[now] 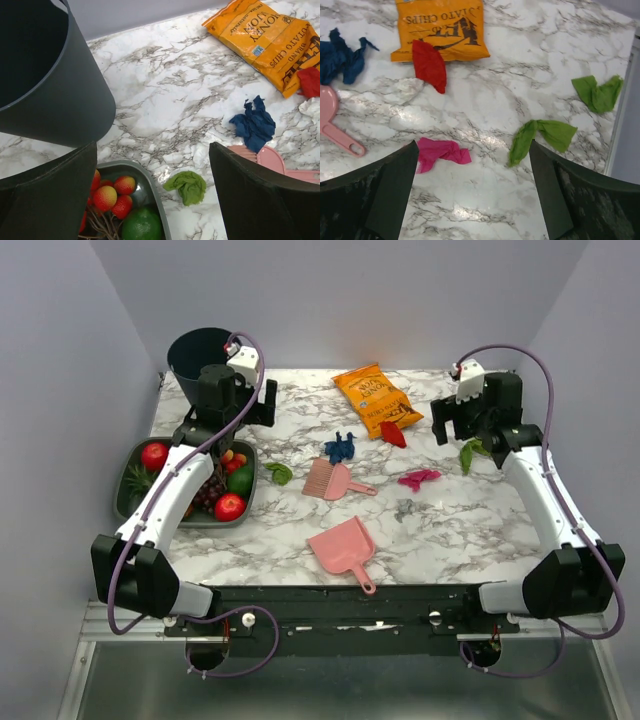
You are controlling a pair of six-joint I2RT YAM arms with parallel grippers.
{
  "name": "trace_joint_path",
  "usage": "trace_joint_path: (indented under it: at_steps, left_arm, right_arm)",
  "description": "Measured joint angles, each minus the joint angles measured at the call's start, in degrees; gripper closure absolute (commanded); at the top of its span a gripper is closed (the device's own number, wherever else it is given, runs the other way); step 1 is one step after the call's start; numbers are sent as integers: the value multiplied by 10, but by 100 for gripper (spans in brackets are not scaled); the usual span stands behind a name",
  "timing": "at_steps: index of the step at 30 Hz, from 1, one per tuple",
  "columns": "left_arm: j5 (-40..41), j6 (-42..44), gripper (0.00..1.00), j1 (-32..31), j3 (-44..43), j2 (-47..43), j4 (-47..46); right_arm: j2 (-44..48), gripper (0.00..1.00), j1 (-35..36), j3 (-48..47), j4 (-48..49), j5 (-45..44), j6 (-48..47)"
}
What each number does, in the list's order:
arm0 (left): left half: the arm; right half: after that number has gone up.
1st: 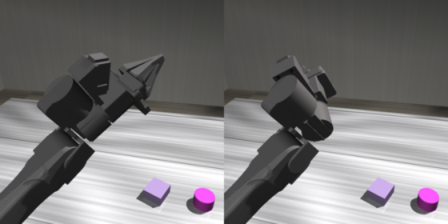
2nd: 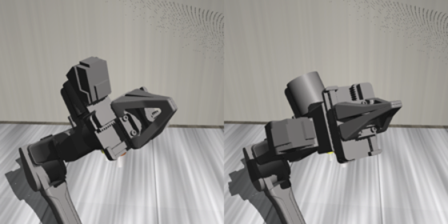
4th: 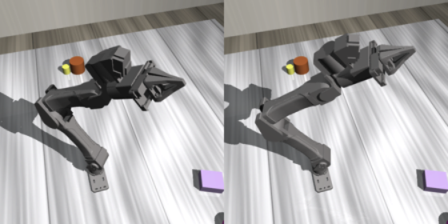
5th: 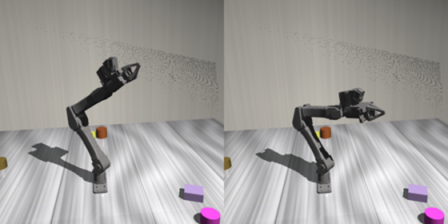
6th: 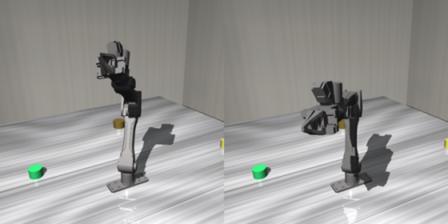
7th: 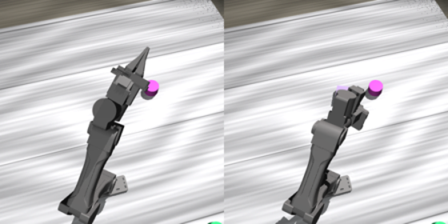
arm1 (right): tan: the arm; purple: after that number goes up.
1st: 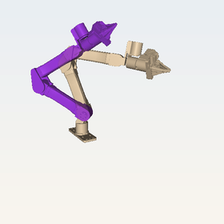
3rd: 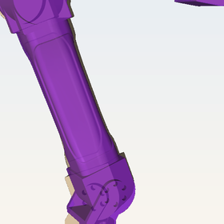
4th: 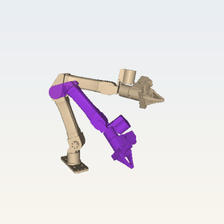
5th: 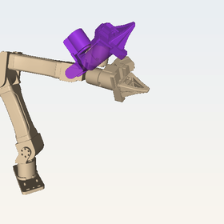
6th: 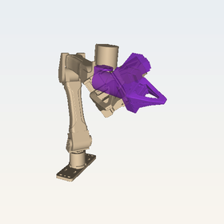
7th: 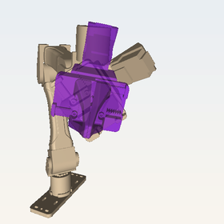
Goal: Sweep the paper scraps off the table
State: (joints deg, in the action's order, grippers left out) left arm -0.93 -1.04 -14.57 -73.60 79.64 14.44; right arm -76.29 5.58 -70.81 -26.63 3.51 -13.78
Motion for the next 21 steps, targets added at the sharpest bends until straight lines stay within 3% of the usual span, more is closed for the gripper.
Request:
trace_joint_path:
  at_steps: [5, 6, 7, 11, 14, 16, 21]
  left_arm:
    - [-18, -5, 2, 0, 2, 0, 16]
    - [-26, -5, 6, 0, 3, -1, 17]
    - [-38, -5, 2, 0, 6, -1, 17]
    - [-119, 7, 2, 2, 30, -11, 21]
    - [-184, 15, 2, 2, 40, -16, 25]
    - [-212, 20, 2, 2, 49, -20, 27]
    - [-222, 31, 2, 3, 76, -42, 43]
  right_arm:
    - [-54, 0, 7, -50, -46, 125, -97]
    - [-68, 0, 13, -61, -58, 145, -124]
    - [-80, 1, 24, -72, -70, 157, -150]
    - [-129, 5, 85, -87, -98, 194, -236]
    - [-165, 23, 126, -88, -110, 210, -285]
    - [-201, 28, 145, -101, -125, 217, -309]
    - [-299, 28, 168, -146, -137, 216, -348]
